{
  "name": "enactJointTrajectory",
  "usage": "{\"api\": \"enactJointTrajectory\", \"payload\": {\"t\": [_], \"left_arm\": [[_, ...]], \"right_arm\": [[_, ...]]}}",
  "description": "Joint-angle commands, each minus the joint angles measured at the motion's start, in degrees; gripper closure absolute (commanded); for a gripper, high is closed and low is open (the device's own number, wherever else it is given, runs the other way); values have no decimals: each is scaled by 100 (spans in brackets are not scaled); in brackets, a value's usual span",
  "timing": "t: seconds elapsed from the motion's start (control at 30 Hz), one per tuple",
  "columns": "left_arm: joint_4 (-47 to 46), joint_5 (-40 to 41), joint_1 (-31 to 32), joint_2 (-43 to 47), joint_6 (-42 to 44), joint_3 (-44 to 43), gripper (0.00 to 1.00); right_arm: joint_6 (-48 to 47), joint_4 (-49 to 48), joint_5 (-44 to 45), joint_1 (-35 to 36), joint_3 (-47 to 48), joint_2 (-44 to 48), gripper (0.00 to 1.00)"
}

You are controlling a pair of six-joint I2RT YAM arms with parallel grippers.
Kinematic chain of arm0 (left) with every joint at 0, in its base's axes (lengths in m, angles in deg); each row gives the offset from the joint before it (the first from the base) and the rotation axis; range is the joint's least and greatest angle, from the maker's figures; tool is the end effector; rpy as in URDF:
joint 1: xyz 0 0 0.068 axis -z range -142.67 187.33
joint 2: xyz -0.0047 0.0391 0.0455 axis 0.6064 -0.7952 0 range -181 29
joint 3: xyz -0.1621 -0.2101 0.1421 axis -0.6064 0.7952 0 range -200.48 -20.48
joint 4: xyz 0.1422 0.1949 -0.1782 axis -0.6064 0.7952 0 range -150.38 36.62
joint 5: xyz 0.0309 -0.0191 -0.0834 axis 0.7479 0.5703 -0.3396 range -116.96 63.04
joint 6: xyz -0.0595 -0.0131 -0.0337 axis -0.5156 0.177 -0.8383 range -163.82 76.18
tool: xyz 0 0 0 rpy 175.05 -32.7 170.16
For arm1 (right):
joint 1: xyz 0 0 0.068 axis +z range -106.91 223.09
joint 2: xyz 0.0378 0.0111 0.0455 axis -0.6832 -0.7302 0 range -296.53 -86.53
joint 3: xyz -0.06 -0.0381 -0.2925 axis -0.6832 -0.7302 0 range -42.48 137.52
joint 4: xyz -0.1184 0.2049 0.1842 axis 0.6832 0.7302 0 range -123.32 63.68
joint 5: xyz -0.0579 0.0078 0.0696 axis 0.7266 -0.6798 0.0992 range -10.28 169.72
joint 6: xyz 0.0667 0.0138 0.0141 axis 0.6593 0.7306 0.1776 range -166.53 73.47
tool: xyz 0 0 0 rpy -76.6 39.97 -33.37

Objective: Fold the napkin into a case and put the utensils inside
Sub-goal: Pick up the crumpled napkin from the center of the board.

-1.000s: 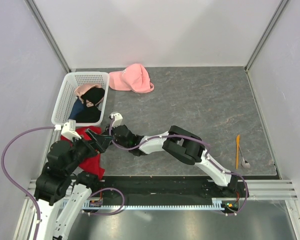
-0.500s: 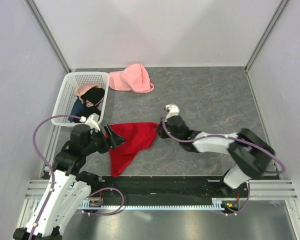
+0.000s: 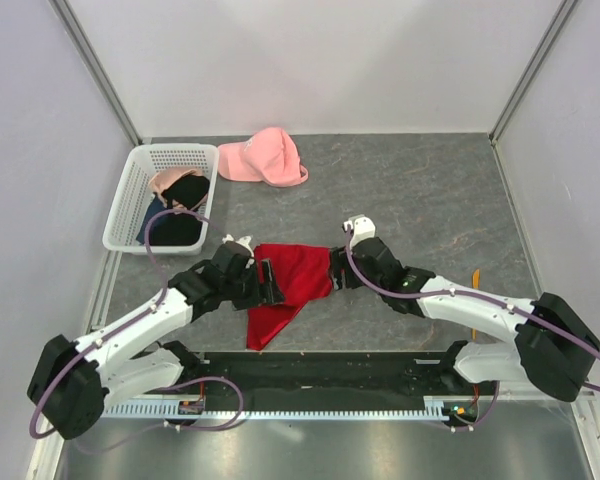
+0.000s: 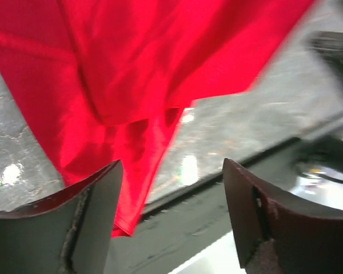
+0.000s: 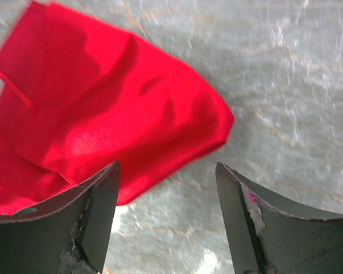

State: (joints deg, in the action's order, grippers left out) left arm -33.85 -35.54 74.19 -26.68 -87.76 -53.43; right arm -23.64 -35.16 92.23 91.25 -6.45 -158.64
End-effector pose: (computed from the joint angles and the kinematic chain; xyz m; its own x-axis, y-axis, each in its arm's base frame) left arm 0.1760 -0.1425 0.2020 -0.9021 -0.1813 -0.3916 0.0625 0.8430 -0.5343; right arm 0.2113 0.2176 0.2000 -0.5823 -0.0808 -0.8089 -0.4138 0.8860 0.2093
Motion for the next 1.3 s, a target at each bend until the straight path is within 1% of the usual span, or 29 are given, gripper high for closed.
{"api": "enactJointTrajectory", "payload": {"t": [0.0,0.03,0.13,0.27,0.37,0.5,0.57,0.67,0.8,0.87,0.9,0.93,1.0,1.03,1.1,1.13,1.17,1.2,1.23,1.27], "left_arm": [[-200,1156,154,-452,-228,-238,26],[-252,1244,163,-479,-255,-195,31],[-611,1333,163,-549,-317,7,33],[-1078,1017,163,-1048,-369,95,34],[-1193,990,163,-1391,-405,52,35],[-1150,1200,163,-1464,-440,78,37],[-1158,1323,163,-1402,-483,157,35],[-1315,1263,163,-1454,-553,245,33],[-1579,1104,163,-1665,-615,315,37],[-1606,1086,163,-1709,-615,316,44],[-1598,1095,163,-1701,-598,307,48],[-1580,1086,163,-1657,-589,307,55],[-1571,1139,155,-1455,-545,307,61],[-1545,1157,155,-1367,-536,315,69],[-1528,1183,155,-1086,-484,307,77],[-1475,1174,155,-981,-449,254,89],[-1431,1166,155,-814,-361,210,93],[-1396,1131,155,-726,-291,158,97],[-1369,1043,155,-655,-221,27,98],[-1360,973,155,-507,-46,-62,98]], "right_arm": [[56,230,-107,18,10,171,24],[92,229,-248,18,-60,198,25],[285,-166,-538,53,-272,189,27],[391,-413,-627,88,-474,84,30],[435,-501,-662,71,-518,-12,32],[558,-711,-715,79,-606,-83,32],[637,-826,-724,79,-685,-118,32],[672,-958,-733,79,-685,-259,32],[751,-1028,-488,79,-676,-399,32],[786,-1046,-425,79,-641,-487,33],[778,-1089,-460,79,-633,-514,34],[839,-1125,-504,79,-615,-566,35],[901,-1291,-548,88,-589,-619,36],[936,-1353,-661,79,-580,-680,36],[962,-1415,-715,79,-510,-733,36],[989,-1450,-741,79,-475,-751,37],[998,-1476,-750,79,-448,-751,37],[989,-1494,-759,71,-413,-760,39],[980,-1485,-768,71,-300,-734,41],[928,-1407,-794,62,-220,-725,50]]}}
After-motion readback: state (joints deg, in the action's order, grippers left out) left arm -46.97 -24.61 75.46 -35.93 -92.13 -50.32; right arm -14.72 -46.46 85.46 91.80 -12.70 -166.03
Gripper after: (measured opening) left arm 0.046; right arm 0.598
